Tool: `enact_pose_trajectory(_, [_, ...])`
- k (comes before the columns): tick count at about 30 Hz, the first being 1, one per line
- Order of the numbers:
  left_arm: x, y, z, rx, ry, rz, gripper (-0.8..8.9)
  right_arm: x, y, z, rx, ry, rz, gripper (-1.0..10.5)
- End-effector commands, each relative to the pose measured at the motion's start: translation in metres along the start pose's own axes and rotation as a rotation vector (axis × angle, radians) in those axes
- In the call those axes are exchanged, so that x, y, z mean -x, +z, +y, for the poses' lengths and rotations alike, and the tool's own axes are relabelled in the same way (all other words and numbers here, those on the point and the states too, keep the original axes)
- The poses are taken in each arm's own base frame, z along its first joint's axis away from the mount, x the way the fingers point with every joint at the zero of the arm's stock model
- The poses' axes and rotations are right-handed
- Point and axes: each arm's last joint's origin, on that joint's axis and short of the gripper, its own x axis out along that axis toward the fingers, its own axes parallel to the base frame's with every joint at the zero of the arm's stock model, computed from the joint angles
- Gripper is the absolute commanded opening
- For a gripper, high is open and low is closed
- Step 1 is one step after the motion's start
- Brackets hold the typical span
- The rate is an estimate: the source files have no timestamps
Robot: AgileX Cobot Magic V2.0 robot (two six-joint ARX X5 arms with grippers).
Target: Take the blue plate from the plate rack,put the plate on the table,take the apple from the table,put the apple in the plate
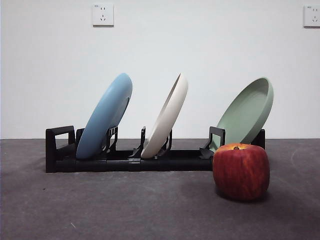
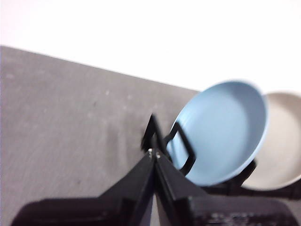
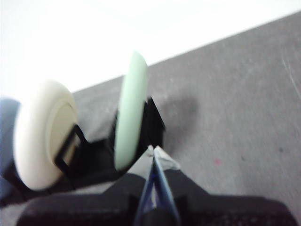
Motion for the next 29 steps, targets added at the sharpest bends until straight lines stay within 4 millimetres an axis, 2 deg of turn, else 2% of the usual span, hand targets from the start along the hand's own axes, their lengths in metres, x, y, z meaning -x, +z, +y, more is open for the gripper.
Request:
enact_pose_trajectory(1, [-0.001, 0.015, -0.005, 0.029, -0.015, 0.017, -0.06, 0.001, 0.021, 0.007, -0.026, -0.001, -0.003, -0.1])
enact_pose_trajectory(9, [-0.022, 0.063, -0.017, 0.034, -0.075, 0.116, -0.06, -0.011, 0.083, 0.03, 0.024, 0.049, 0.085, -0.1])
enact_pose_trajectory(16, [-0.056, 0.096, -0.026, 0.052, -0.247, 0.273, -0.06, -0.04, 0.123, 0.048, 0.089, 0.177, 0.302, 0.0])
enact_pose_trajectory(21, [-0.082, 0.106, -0.028, 0.071, -0.307, 0.416, 0.07, -0.066, 0.131, 0.052, 0.093, 0.24, 0.434, 0.2])
enact_pose_trajectory(23, [-0.09, 0.106, -0.029, 0.081, -0.31, 0.451, 1.02, -0.074, 0.13, 0.052, 0.082, 0.255, 0.463, 1.0])
enact_pose_trajectory(25, [-0.098, 0.104, -0.031, 0.083, -0.323, 0.473, 2.73, -0.081, 0.127, 0.051, 0.074, 0.257, 0.488, 2.1])
enact_pose_trajectory(26, [-0.101, 0.103, -0.032, 0.083, -0.33, 0.483, 3.17, -0.083, 0.125, 0.05, 0.072, 0.254, 0.497, 2.4])
enact_pose_trajectory(29, [-0.11, 0.1, -0.038, 0.082, -0.359, 0.512, 3.23, -0.087, 0.123, 0.049, 0.066, 0.25, 0.517, 2.9])
